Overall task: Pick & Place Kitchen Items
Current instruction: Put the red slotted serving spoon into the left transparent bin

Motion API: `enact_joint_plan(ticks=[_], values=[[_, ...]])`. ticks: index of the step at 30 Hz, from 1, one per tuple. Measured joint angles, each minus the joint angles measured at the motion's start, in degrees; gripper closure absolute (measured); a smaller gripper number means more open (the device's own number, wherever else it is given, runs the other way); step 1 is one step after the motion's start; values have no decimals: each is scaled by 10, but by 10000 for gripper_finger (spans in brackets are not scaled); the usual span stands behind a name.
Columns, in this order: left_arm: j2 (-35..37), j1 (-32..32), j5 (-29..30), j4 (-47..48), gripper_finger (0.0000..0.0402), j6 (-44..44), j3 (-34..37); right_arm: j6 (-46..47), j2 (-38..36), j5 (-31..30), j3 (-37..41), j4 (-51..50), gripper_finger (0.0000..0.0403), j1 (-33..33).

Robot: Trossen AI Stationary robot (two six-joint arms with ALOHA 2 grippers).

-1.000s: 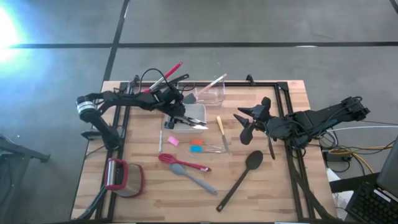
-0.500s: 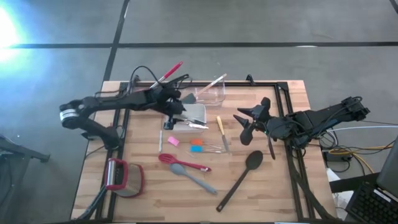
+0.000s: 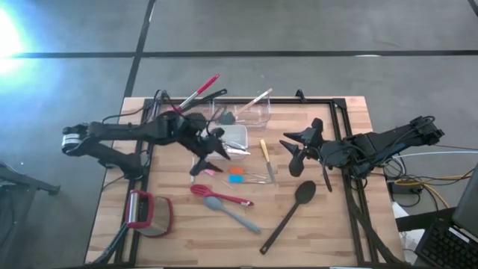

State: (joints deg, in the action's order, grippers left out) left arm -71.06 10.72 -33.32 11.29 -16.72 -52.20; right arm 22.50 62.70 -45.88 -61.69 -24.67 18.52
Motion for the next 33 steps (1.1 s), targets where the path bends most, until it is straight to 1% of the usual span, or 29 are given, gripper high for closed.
enact_joint_plan(ticks=[2, 4, 7, 9, 15, 18, 21, 33], values=[[-9, -16, 0, 7, 147, -38, 5, 0, 0, 12, 0, 0, 282, 0], [-19, -30, 0, 10, 147, -56, 10, 0, 0, 16, 0, -1, 282, 0], [-30, -48, 2, 13, 147, -55, 19, 0, 0, 24, 0, -3, 278, 0], [-34, -62, 14, 15, 147, -54, 27, -2, 0, 27, 0, -4, 275, 0], [-55, -117, 132, 17, 147, -54, 45, -7, 0, 26, 0, -4, 275, 0], [-72, -134, 157, 20, 147, -45, 55, -14, 0, 26, 0, -4, 281, 0], [-92, -145, 169, 20, 147, -26, 58, -18, 0, 26, 0, -4, 286, 0], [-177, -156, 172, 7, 147, 33, 60, -32, 1, 24, 0, -3, 304, 0]])
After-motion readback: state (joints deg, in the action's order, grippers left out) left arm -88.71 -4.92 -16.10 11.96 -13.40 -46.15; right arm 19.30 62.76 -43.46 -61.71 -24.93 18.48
